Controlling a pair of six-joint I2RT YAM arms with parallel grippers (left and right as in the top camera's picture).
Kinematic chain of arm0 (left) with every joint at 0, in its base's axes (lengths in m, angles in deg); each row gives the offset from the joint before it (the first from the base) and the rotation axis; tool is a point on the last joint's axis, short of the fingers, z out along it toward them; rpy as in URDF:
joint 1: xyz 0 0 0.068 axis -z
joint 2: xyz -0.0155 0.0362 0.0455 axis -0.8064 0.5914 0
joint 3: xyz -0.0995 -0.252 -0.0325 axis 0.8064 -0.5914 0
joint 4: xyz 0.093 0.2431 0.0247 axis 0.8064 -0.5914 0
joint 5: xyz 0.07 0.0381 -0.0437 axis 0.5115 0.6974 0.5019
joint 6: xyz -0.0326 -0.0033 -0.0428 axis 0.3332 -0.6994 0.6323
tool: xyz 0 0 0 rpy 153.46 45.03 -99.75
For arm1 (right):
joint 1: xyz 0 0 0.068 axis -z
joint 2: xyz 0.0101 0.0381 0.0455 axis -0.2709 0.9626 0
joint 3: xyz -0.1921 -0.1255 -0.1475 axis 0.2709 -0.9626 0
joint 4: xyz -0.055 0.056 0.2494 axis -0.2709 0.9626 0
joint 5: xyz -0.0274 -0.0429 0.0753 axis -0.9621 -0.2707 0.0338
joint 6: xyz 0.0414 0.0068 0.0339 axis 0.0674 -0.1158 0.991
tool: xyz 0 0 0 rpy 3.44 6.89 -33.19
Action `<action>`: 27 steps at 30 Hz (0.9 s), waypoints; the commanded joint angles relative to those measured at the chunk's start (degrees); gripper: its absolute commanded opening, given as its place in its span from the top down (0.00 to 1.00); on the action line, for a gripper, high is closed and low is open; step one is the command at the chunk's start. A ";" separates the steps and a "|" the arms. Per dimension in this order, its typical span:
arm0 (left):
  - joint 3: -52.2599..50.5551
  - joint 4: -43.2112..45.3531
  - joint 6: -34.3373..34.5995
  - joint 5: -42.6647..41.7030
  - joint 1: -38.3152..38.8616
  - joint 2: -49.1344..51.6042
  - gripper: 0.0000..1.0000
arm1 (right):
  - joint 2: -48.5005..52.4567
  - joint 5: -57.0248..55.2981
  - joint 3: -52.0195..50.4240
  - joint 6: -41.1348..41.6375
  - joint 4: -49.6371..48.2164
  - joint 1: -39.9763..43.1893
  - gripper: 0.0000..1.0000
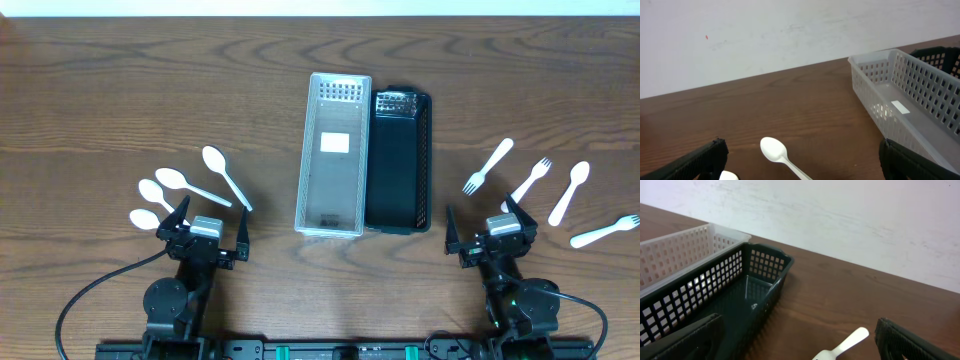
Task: Pack container
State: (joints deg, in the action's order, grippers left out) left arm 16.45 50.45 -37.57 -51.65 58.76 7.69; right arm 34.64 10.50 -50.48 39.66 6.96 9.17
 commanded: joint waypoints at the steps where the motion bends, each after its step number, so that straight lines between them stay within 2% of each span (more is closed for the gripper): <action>1: -1.01 -2.05 0.26 -0.42 -0.24 -0.33 0.02 | -0.33 0.66 -0.09 -0.37 0.15 0.57 0.01; 4: -1.01 -2.05 0.24 -0.39 -0.24 -0.33 0.02 | -0.33 0.90 -0.09 -0.35 0.15 0.57 0.01; 7: -1.01 -1.68 0.24 -0.37 -0.24 -0.33 0.02 | -0.33 1.05 -0.09 3.19 -0.17 0.59 0.01; 10: -0.96 -0.46 1.29 -0.42 -0.22 -0.33 0.02 | -0.28 1.05 -0.09 12.68 0.13 0.59 0.01; 14: -0.07 1.49 16.63 -0.39 -0.24 -0.26 0.02 | -0.28 1.05 0.20 23.06 0.33 0.59 0.01; 16: 1.68 0.92 21.97 -0.42 -0.24 0.61 0.02 | -0.28 0.26 1.36 23.21 1.66 0.59 0.01; 17: 2.62 0.90 22.47 -0.42 -0.24 1.18 0.02 | -0.22 -1.03 2.12 23.23 2.62 0.59 0.01; 23: 18.12 -4.31 22.01 -0.35 -0.24 12.76 0.02 | 4.42 -10.43 11.13 20.90 8.28 0.61 0.01; 27: 31.32 -12.00 19.08 -0.37 -0.24 26.53 0.02 | 14.58 -10.58 19.17 15.34 9.77 1.22 0.01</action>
State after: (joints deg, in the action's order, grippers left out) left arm 40.65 41.09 -17.84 -51.69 58.76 26.97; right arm 43.73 2.52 -36.49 58.70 16.03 9.24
